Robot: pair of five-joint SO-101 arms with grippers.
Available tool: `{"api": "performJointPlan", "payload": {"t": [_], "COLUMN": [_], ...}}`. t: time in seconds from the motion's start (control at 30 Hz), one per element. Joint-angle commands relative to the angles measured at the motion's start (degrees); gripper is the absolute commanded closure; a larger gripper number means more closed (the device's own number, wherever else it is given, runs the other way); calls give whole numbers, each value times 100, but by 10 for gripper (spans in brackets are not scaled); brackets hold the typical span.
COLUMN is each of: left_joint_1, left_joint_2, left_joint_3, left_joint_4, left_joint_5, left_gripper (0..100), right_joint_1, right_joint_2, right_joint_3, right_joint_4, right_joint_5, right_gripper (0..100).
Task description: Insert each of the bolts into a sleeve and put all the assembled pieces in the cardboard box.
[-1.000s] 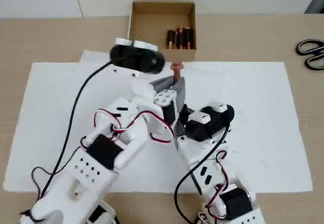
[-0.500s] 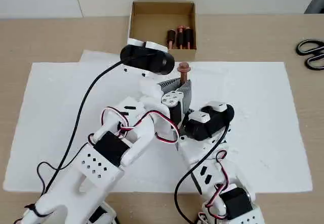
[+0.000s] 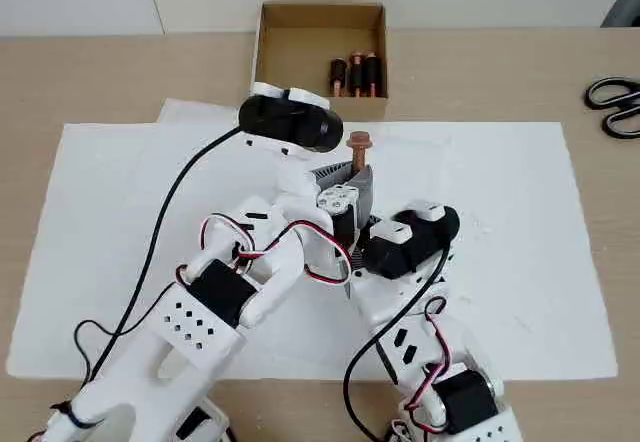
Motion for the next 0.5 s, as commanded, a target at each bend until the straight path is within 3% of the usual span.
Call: {"api": "performJointPlan", "payload": {"t": [0.0,0.27,0.47], "left_joint_1": [-44,-44,-35], "left_joint_2": [-44,-44,-9], "left_joint_3": [-92,-523,-532], "left_joint_4": [220,1020,1029], "left_joint_5": [0,0,0], "left_gripper": [994,994,994], "right_joint_1": [268,321,321], "right_joint_2": [-101,-101,-101], "right_joint_3": [-123,-185,-185], "right_joint_4": [-251,-277,-277], "right_joint_5": [-53,-53,-53], "right_gripper": [995,995,995]}}
